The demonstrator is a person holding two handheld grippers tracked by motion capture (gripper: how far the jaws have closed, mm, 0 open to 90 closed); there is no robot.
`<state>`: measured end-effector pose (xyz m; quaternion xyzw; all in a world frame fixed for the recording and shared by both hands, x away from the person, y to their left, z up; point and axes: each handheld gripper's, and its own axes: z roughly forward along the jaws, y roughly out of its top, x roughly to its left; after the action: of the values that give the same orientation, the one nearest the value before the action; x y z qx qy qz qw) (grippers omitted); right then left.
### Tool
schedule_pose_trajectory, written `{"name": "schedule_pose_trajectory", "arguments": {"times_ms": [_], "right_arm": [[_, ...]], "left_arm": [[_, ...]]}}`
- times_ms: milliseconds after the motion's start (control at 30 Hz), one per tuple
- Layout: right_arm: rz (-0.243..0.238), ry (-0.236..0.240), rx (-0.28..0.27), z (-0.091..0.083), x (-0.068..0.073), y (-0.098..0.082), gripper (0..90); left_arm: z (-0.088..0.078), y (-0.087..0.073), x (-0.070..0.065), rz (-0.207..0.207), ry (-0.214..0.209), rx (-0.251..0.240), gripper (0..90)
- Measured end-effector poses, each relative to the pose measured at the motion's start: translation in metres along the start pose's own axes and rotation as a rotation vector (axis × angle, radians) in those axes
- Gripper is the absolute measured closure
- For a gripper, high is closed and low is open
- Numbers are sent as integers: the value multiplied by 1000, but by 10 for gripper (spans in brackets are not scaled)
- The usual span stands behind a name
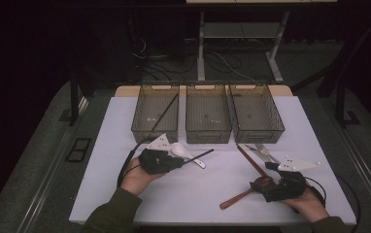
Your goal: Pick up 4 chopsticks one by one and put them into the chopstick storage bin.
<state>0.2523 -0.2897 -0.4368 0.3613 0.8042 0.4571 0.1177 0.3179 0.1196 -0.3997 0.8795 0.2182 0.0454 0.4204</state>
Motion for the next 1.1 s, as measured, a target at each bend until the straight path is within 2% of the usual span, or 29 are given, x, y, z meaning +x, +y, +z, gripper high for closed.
{"name": "schedule_pose_trajectory", "arguments": {"times_ms": [733,1100], "right_arm": [[0,1,0,0,0,0,33],[7,-12,2,1,-2,0,33]], "left_arm": [[-42,-15,28,-69,121,-36,852],[-53,0,55,-90,154,-44,852]]}}
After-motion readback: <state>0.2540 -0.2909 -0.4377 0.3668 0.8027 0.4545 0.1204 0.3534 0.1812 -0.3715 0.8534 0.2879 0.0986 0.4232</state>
